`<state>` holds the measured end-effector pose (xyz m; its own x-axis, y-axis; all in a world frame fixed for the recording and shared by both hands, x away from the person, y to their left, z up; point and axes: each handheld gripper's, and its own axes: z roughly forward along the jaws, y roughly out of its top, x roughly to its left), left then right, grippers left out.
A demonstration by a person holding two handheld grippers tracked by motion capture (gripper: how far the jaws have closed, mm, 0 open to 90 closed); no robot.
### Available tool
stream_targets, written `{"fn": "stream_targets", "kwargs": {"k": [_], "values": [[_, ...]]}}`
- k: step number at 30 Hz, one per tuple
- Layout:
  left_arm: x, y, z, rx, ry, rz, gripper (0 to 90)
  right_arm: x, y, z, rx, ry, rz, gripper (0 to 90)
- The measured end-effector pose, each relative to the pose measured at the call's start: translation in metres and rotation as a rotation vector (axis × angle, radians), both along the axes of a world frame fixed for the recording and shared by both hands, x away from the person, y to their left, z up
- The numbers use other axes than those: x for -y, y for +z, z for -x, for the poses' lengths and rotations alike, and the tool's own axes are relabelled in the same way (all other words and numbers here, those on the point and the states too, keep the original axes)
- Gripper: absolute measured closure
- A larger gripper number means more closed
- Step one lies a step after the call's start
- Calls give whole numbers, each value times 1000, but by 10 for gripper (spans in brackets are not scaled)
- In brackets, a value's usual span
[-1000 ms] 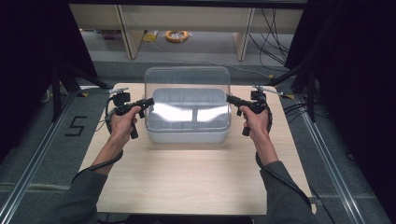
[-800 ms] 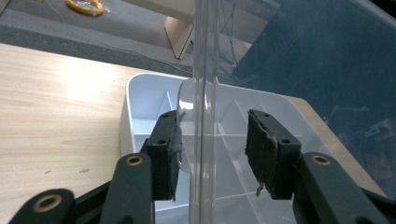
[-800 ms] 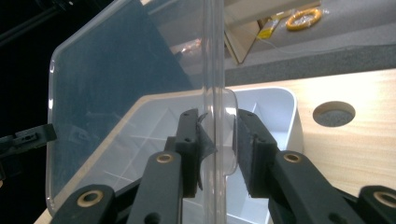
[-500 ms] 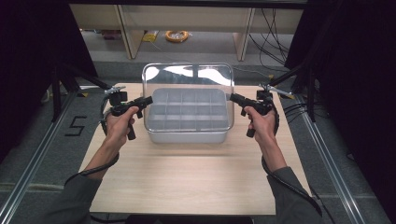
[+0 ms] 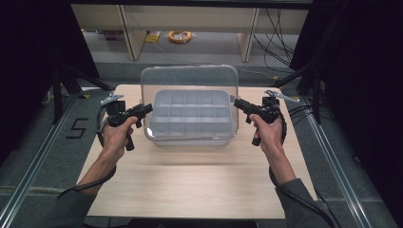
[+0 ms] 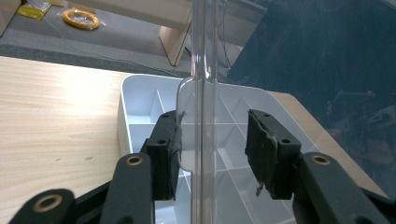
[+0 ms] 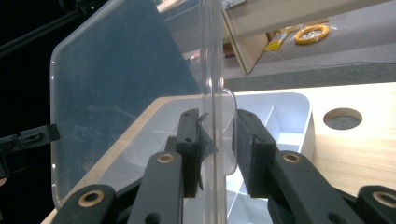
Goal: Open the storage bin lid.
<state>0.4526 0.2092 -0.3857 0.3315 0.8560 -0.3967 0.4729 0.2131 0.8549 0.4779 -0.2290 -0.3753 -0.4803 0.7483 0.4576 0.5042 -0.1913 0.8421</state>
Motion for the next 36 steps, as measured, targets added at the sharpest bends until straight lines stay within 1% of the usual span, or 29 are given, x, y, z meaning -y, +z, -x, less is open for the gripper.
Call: {"fn": "stream_targets", "kwargs": {"k": [1,3,6,7,8,9,10,12,13,14,16,17,18,19,20,21,23,25,26,27,29,30,31,32,33,34,35,36], "values": [[0,0,2,3,0,-3,551,1,-1,1,22,5,18,728],[0,0,7,7,-1,-2,550,0,0,7,5,3,2,728],[-1,-1,14,12,-5,-4,550,0,0,14,25,6,17,728],[-1,-1,17,14,-7,-6,550,-1,1,18,18,5,8,728],[-1,-1,19,17,-8,-7,550,0,0,20,34,6,22,727],[-1,-2,22,19,-11,-13,549,1,0,22,38,12,21,727],[0,-3,24,20,-12,-14,548,0,0,25,29,8,17,727],[0,-5,28,19,-14,-20,548,1,-1,30,41,7,34,726],[0,-7,30,17,-14,-20,548,0,-2,33,25,11,21,726],[0,-8,32,17,-15,-17,549,0,-3,35,18,9,19,726],[1,-11,35,14,-22,-16,549,1,-5,39,28,8,23,726],[1,-13,37,13,-25,-15,550,2,-6,40,41,17,37,726],[1,-14,38,11,-24,-12,550,3,-7,42,49,19,39,727],[1,-16,39,10,-26,-17,550,2,-7,44,34,15,36,727],[1,-17,41,10,-26,-23,550,1,-7,46,31,12,34,726],[1,-18,42,8,-27,-21,549,2,-9,47,48,18,52,727],[1,-20,45,8,-30,-21,550,3,-10,49,53,17,54,727],[2,-22,48,6,-32,-22,550,2,-12,53,41,15,45,726],[2,-23,50,6,-34,-24,550,3,-13,54,52,18,57,726],[2,-24,52,2,-33,-29,550,3,-14,56,50,18,55,726],[2,-27,56,1,-38,-35,550,3,-16,60,40,17,47,725],[3,-27,57,-1,-39,-33,550,3,-17,63,33,16,51,725],[3,-29,60,-2,-42,-36,551,4,-18,63,52,18,65,725],[3,-30,61,-6,-45,-36,551,3,-18,68,24,17,44,725],[3,-31,62,-5,-46,-36,551,5,-20,67,57,20,69,725],[3,-32,64,-5,-48,-37,551,4,-19,70,40,15,62,725],[3,-34,66,-6,-47,-34,551,4,-20,72,47,20,63,725],[3,-35,67,-7,-46,-34,551,3,-20,76,30,20,52,725]]}}
